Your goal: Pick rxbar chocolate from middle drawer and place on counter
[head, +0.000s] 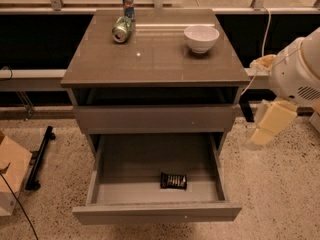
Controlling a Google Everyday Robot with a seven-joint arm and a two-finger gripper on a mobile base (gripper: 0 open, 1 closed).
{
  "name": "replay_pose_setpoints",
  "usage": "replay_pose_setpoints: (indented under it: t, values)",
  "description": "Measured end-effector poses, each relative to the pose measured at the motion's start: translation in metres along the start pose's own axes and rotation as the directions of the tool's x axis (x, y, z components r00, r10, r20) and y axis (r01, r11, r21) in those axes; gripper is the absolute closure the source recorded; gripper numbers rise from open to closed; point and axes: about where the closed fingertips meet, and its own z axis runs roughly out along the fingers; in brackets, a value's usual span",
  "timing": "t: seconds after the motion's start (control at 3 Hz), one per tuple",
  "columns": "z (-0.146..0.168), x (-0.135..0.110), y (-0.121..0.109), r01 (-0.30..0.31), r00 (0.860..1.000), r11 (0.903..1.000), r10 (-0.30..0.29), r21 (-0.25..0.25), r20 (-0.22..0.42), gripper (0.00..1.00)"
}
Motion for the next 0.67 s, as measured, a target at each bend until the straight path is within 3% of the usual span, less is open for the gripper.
replay_pose_setpoints:
  t: [0.33, 0.67]
  values:
    - [0.0270, 0.0032, 0.0009, -0.014, 0.997, 0.9998, 0.015, -0.015, 0.072, 0.00]
    - [0.0270, 0.0032, 0.0009, -0.014, 0.997, 0.9998, 0.015, -0.015, 0.072, 0.00]
